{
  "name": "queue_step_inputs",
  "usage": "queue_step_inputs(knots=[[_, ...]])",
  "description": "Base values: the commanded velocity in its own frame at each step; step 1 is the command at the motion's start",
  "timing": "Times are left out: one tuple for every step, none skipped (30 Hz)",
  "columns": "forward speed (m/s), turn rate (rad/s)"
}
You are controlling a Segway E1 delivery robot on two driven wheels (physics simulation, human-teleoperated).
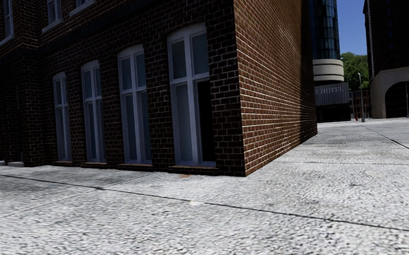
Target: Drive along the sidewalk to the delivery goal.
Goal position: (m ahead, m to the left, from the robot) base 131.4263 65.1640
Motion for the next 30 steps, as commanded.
queue_step_inputs(knots=[[0.0,0.0],[0.0,0.0],[0.0,0.0],[0.0,0.0],[0.0,0.0],[0.0,0.0],[0.0,0.0],[0.0,0.0],[0.0,0.0],[0.0,0.0],[0.0,0.0],[0.0,0.0],[0.0,0.0],[0.0,0.0],[0.0,0.0],[0.0,0.0],[0.0,0.0],[0.0,0.0],[0.0,0.0],[0.0,0.0],[0.0,0.0],[0.0,0.0],[0.0,0.0],[0.0,0.0],[0.0,0.0],[0.0,0.0],[0.0,0.0],[0.0,0.0],[0.0,0.0],[0.0,0.0]])
